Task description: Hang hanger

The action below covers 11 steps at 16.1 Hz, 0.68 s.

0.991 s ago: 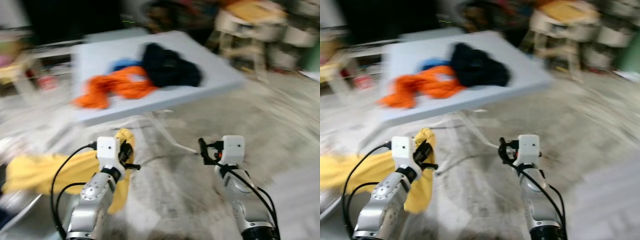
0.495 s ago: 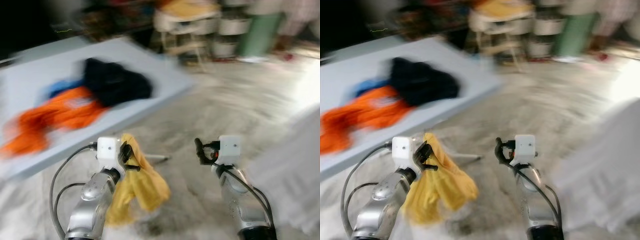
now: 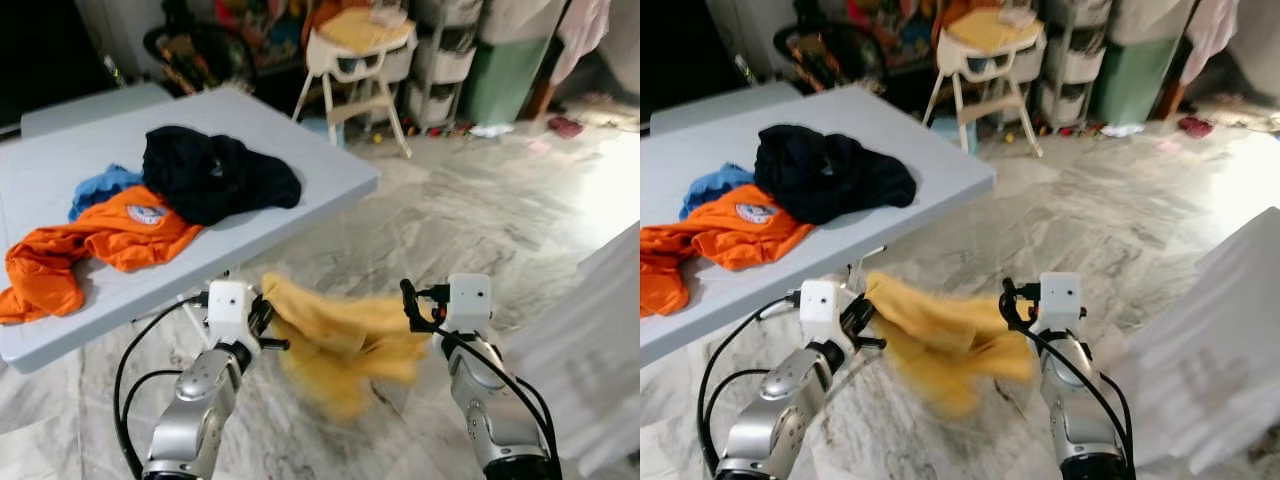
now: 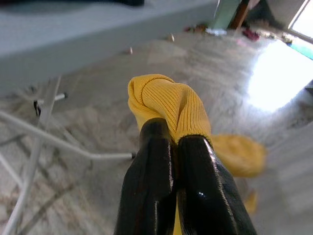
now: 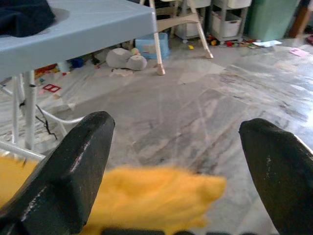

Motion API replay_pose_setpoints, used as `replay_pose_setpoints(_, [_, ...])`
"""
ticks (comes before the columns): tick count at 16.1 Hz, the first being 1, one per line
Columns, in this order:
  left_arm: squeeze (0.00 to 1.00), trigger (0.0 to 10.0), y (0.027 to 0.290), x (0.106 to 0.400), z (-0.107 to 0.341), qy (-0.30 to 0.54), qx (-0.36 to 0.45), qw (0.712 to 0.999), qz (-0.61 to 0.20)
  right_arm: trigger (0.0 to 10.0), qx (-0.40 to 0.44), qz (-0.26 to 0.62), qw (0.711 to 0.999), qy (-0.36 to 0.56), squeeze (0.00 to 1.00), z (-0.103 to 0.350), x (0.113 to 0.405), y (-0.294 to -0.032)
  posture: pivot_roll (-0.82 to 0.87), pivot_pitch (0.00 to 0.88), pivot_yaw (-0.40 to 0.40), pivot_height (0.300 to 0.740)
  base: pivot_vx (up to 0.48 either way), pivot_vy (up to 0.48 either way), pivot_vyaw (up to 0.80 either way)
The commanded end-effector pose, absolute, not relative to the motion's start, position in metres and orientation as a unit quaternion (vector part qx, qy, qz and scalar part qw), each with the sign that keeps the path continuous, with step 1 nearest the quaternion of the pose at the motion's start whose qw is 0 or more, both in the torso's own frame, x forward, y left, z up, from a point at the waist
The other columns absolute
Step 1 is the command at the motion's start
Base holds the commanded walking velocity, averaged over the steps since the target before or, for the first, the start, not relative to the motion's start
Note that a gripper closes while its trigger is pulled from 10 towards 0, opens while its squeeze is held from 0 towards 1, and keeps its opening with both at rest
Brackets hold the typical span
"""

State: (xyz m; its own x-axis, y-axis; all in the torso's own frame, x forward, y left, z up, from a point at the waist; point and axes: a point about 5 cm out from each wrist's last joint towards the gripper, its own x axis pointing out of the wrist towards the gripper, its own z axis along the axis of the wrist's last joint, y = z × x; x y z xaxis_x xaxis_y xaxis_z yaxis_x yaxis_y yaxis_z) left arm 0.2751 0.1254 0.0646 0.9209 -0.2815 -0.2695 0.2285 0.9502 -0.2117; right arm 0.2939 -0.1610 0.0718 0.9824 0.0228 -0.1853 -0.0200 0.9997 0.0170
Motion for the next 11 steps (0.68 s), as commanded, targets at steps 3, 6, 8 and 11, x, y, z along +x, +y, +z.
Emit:
replay_pose_setpoints(3, [0.0, 10.0, 0.132, 0.274, 0.064, 0.151, -0.09, 0.976, -0.128, 10.0, 0.01, 0.013, 0.995, 0.101, 0.0, 0.069, 0.297, -0.159, -0.09, 0.0, 0.018, 0.74, 0.0, 0.0, 0.0])
replay_pose_setpoints(6, [0.0, 10.0, 0.148, 0.266, 0.058, 0.149, -0.084, 0.983, -0.072, 10.0, 0.013, 0.001, 0.994, 0.107, 0.0, 0.067, 0.297, -0.164, -0.07, 0.0, 0.034, 0.74, 0.0, 0.0, 0.0])
replay_pose_setpoints(8, [0.0, 10.0, 0.148, 0.257, 0.055, 0.165, -0.085, 0.979, -0.083, 10.0, 0.018, -0.015, 0.993, 0.119, 0.0, 0.061, 0.288, -0.166, -0.07, 0.0, 0.044, 0.74, 0.0, 0.0, -0.3])
replay_pose_setpoints(11, [0.0, 10.0, 0.155, 0.254, 0.052, 0.174, -0.08, 0.977, -0.09, 10.0, 0.023, -0.007, 0.992, 0.124, 0.0, 0.056, 0.285, -0.155, -0.08, 0.0, 0.037, 0.74, 0.0, 0.0, -0.8])
